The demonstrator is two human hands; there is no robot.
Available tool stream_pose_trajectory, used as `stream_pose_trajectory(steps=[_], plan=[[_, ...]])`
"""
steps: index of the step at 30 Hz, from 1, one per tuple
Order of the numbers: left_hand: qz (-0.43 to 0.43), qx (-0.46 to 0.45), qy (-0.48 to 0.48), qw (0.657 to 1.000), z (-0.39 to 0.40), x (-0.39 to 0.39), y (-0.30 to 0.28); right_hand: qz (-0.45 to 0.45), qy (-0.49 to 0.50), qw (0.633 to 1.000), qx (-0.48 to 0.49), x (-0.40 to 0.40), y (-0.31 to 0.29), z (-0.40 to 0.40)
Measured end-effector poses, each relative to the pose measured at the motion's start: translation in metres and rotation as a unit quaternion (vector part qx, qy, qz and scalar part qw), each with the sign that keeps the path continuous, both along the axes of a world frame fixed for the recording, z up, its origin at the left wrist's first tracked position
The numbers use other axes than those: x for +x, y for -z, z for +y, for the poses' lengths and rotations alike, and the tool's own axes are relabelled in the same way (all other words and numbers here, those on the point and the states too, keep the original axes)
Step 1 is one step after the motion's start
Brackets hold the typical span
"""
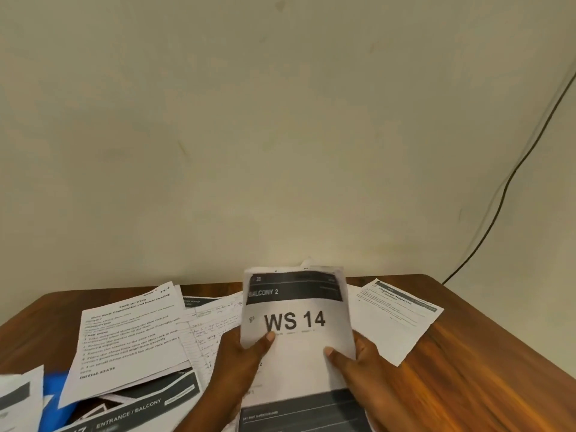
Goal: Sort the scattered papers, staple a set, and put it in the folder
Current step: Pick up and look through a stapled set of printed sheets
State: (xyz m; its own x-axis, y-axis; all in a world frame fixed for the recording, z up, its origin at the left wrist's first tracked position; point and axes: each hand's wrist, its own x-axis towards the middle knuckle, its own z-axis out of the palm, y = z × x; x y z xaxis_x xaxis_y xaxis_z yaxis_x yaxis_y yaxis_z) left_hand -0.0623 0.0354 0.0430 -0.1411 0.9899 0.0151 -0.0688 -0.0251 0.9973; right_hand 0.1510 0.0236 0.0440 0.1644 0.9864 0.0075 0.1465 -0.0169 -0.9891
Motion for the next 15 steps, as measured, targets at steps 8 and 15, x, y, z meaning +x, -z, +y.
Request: stream_pose_trajectory(steps=[8, 15], plan=[[0.005, -0.064, 0.014, 0.998, -0.002, -0.029, 0.024, -0.069, -0.051, 0.991, -0.103, -0.021, 0.011, -0.013], [0.047, -0.047, -0.019, 0.998, -0.003, -0.058, 0.036, -0.270, -0.040, 0.961, 0.046, 0.008, 0.000, -0.003]])
